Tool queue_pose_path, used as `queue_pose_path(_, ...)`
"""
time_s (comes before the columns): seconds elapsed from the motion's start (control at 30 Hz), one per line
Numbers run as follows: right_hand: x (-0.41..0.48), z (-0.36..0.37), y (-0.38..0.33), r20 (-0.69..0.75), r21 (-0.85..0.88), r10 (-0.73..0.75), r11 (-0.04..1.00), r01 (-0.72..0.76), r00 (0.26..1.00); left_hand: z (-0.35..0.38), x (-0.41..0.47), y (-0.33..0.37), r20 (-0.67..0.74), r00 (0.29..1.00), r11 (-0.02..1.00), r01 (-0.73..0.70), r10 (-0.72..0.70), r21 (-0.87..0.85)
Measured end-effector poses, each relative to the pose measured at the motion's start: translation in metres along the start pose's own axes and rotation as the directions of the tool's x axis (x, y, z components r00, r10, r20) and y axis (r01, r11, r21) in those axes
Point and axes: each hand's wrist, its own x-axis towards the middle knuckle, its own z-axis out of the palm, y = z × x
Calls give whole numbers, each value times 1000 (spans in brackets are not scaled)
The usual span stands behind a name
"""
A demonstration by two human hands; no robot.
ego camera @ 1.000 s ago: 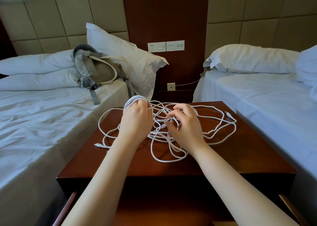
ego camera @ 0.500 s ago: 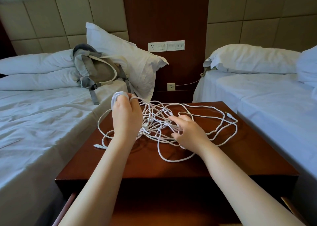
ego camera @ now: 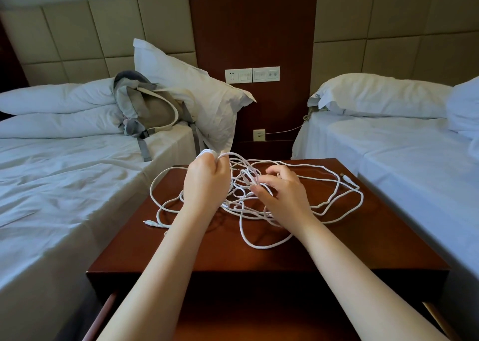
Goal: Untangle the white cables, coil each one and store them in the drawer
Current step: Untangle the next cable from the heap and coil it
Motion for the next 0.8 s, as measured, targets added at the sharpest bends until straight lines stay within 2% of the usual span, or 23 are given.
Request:
queue_pose_path(0.07, 1, 2, 0, -70, 95, 14, 995, -7, 997, 2, 0, 2, -6, 1000, 999, -10, 10, -40)
queue_pose_path(0.2, 0, -9, -4, 174, 393, 165, 892, -222, 971, 8, -1, 4, 104, 994, 983, 46, -28, -175)
queue_pose_path(0.3, 2, -13, 0, 264, 443, 251, 826, -348, 931, 16, -4, 1, 226, 973, 982, 85, -45, -169)
queue_pose_path(0.4, 4, -14, 3, 200, 404, 301, 842, -358, 932, 22, -9, -2, 319, 947, 990, 79, -39, -113)
queue_pose_path(0.57, 7, -28, 3, 186, 483, 277, 810, -333, 943, 30, -17, -6, 575, 818, 999, 1, -25, 43)
queue_pose_path(0.63, 8, -31, 4, 116, 452, 234, 853, -261, 965, 36, -18, -9, 576, 817, 993, -53, -19, 107)
queue_pose_path(0.7, 11, -33, 5, -24, 371, 196, 912, -173, 980, 39, -18, -12, 538, 843, 973, -109, -17, 202)
queue_pose_path(0.8, 12, -33, 6, -195, 281, 157, 955, -98, 968, 39, -16, -14, 509, 860, 951, -142, -18, 275)
